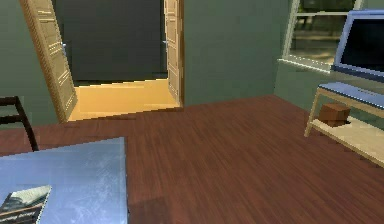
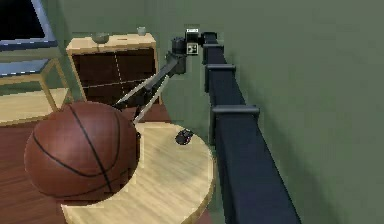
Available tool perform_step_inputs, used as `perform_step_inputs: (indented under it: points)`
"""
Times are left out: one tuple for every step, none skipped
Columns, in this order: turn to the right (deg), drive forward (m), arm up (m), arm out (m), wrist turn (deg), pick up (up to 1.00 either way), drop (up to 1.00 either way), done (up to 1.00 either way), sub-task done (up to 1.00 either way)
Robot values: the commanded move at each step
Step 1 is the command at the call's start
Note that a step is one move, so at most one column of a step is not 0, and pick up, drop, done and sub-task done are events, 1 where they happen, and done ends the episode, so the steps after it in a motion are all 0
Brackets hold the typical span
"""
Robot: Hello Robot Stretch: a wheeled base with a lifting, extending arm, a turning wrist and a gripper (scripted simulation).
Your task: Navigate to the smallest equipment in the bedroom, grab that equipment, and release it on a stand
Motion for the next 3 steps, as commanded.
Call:
perform_step_inputs:
  points:
    - [0.0, 0.00, 0.00, 0.00, 45.0, 0.00, 0.00, 0.00, 0.00]
    - [0.0, 0.00, 0.00, 0.00, 21.0, 0.00, 0.00, 0.00, 0.00]
    - [0.0, 0.00, -0.08, 0.00, 0.0, 0.00, 0.00, 0.00, 0.00]
